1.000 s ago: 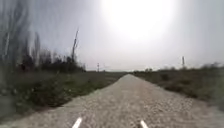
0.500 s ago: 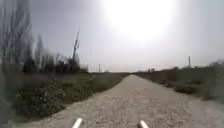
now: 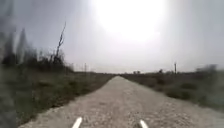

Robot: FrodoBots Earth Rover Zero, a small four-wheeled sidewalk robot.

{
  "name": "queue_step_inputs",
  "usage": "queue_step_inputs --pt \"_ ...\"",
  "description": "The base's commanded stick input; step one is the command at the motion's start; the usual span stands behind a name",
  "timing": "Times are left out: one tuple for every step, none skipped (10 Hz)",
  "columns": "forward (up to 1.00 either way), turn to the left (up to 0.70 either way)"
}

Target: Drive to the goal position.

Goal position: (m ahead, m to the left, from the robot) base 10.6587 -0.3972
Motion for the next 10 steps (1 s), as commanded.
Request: queue_step_inputs --pt "0.7 0.0" --pt "0.7 0.0" --pt "0.7 0.0" --pt "0.7 0.0" --pt "0.7 0.0" --pt "0.7 0.0" --pt "0.7 0.0" --pt "0.7 -0.09" --pt "0.7 -0.34" --pt "0.7 -0.35"
